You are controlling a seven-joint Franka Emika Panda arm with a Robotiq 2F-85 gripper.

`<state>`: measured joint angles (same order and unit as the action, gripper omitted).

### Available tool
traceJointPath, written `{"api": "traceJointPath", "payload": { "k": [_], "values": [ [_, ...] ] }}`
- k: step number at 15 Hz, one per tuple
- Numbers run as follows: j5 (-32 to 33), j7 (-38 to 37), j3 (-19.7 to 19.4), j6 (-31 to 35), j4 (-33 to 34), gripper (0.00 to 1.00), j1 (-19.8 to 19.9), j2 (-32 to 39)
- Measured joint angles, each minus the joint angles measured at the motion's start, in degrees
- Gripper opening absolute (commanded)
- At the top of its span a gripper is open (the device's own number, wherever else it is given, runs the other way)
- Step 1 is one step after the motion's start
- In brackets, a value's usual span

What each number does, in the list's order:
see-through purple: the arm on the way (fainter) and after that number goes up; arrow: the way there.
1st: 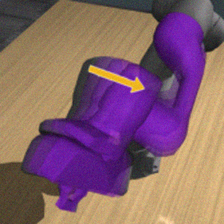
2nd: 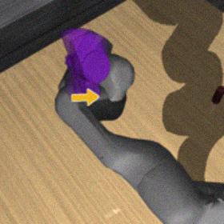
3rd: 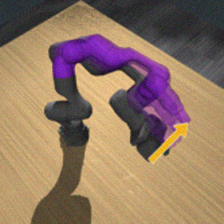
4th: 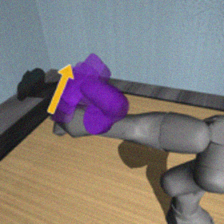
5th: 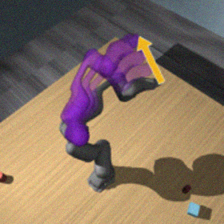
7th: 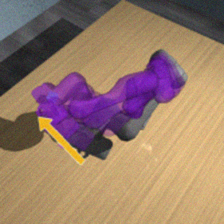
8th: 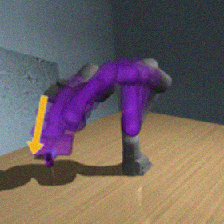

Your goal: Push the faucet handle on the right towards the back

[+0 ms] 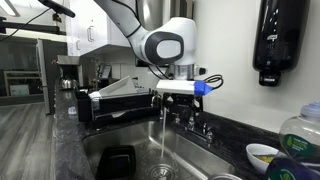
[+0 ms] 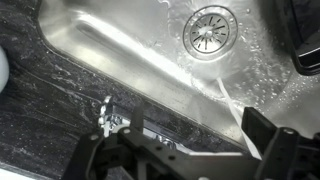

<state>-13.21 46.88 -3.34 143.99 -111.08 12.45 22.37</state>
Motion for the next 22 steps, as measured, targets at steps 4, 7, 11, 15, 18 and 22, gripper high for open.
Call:
{"api": "traceJointPath", "payload": {
  "k": [4,7,11,15,18,22],
  "values": [
    [0.8,0.0,0.2,2.5,0.0,1.0,0.1,1.5],
    [1.8,0.0,0.2,3.2,0.2,1.0,0.4,2.7],
    [3.7,0.0,0.2,4.9,1.2,1.0,0.9,4.7],
    [5.7,0.0,0.2,5.6,2.8,1.0,1.1,6.7],
    [6.8,-0.1,0.3,5.7,3.8,1.0,1.2,7.7],
    [8.3,-0.4,0.4,5.7,4.9,1.0,1.3,8.4]
  ]
}}
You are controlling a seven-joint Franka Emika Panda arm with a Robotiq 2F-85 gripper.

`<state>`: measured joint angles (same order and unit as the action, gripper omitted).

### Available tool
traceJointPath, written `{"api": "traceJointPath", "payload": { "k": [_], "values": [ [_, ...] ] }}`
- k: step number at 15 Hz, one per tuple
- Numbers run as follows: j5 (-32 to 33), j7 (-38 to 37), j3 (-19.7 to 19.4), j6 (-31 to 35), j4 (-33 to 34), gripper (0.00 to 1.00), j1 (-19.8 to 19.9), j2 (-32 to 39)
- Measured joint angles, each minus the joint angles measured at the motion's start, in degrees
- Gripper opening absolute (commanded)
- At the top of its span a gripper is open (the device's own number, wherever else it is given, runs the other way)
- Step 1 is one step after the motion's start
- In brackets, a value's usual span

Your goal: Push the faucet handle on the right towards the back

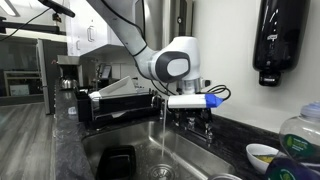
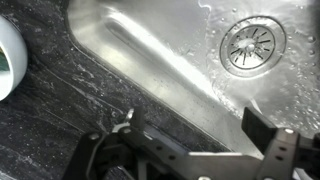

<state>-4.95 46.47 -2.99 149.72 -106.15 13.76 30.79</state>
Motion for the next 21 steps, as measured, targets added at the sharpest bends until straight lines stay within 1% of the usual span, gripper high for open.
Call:
{"api": "traceJointPath", "payload": {
  "k": [9,15,21],
  "values": [
    [3.0,-0.6,0.0,1.1,1.9,1.0,0.1,1.4],
    [5.1,-1.3,-0.1,1.7,2.0,1.0,0.2,1.5],
    [9.1,-2.2,-0.8,2.3,2.1,1.0,0.2,1.5]
  ]
}}
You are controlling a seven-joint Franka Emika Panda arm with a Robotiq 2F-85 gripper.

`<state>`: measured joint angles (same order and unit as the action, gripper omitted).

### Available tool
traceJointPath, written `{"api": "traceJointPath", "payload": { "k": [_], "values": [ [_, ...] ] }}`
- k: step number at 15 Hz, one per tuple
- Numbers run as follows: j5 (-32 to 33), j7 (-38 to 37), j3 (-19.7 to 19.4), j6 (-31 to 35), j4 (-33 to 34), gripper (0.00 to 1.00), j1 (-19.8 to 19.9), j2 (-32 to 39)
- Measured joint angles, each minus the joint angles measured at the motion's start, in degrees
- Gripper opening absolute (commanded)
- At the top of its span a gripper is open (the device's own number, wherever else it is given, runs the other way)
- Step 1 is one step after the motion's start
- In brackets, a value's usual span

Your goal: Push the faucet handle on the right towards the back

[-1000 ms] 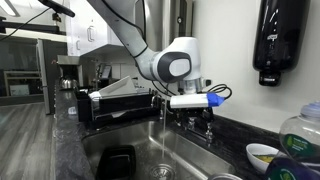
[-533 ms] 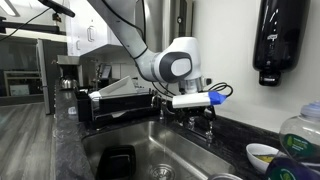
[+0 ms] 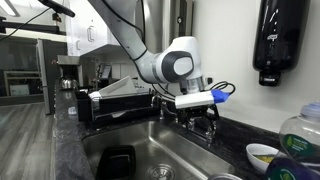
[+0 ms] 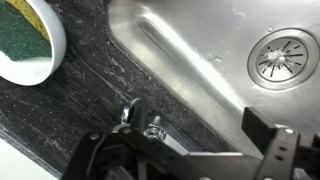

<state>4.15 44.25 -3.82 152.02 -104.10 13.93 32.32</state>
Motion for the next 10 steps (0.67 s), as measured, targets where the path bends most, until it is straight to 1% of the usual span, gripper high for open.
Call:
{"api": "traceJointPath", "payload": {
  "k": [10],
  "values": [
    [4.4,0.0,-0.3,1.3,0.0,1.0,0.0,0.4]
  ]
}}
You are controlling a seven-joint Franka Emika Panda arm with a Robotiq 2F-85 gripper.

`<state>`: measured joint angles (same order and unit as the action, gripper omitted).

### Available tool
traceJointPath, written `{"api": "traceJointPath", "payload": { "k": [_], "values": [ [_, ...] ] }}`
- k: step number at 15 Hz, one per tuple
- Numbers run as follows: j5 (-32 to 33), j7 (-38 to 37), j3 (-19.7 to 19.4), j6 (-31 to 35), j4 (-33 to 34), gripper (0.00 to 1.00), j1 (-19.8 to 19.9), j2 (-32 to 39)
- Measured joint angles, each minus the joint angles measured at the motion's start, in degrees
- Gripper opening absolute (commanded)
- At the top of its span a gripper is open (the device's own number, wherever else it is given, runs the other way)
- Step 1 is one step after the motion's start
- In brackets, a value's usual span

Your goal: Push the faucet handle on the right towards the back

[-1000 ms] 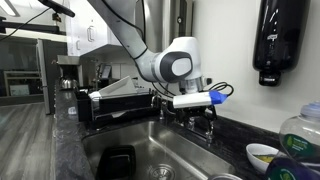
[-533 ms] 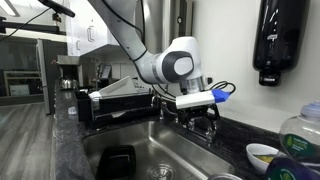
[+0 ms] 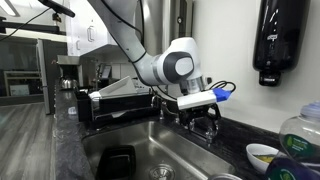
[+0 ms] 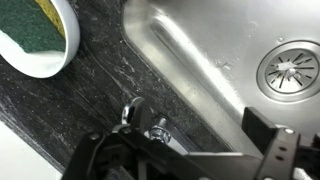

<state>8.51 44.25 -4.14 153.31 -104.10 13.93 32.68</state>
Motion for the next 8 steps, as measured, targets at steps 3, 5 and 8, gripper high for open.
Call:
{"api": "traceJointPath", "payload": {
  "k": [3,5,8],
  "values": [
    [0.7,0.0,-0.1,0.2,0.0,1.0,0.0,0.0],
    [1.2,0.0,-0.3,0.4,0.1,1.0,0.0,0.1],
    [2.3,0.0,-0.7,0.8,0.3,1.0,0.0,0.2]
  ]
}}
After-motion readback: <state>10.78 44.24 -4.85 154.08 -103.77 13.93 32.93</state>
